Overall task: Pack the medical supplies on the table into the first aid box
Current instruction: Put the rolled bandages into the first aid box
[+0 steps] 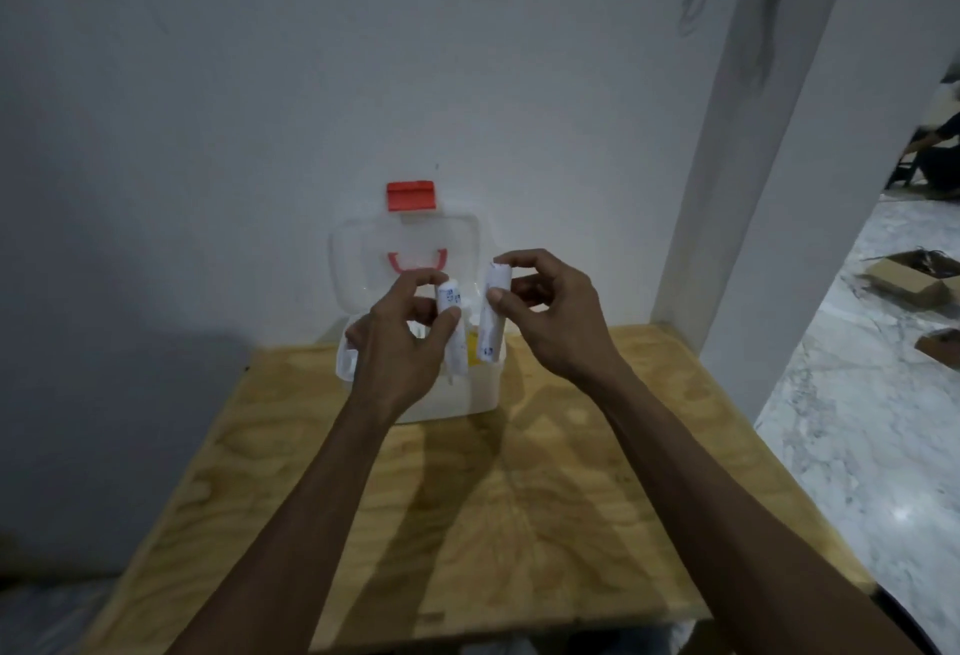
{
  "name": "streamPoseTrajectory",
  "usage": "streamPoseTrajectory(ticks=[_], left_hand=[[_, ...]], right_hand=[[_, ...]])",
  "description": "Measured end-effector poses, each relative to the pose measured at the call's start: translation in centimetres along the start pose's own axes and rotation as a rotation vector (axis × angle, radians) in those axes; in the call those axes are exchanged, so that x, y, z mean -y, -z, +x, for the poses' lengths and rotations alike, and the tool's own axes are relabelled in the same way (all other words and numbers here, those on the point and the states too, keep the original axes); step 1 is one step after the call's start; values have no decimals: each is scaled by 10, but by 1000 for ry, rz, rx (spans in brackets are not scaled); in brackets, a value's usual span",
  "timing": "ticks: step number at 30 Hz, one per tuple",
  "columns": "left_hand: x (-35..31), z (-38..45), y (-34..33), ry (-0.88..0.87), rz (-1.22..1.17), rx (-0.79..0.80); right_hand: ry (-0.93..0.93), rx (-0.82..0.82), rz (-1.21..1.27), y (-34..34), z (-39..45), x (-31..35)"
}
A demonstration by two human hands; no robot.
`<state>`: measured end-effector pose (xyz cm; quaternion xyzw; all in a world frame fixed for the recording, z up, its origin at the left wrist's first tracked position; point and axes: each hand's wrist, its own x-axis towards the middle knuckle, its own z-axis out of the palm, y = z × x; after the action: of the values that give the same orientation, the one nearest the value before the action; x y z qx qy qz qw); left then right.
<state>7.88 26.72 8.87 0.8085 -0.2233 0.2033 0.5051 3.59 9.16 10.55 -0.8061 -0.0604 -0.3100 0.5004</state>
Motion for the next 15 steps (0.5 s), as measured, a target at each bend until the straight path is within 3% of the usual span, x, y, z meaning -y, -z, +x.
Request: streamPoseTrajectory(ticks=[8,15], left_hand=[[12,17,-14,-2,-20,-67],[30,14,-33,19,-20,23]], right_hand=[[-1,-34,-119,-9,20,-26],[-5,0,-165,-17,16,-48]])
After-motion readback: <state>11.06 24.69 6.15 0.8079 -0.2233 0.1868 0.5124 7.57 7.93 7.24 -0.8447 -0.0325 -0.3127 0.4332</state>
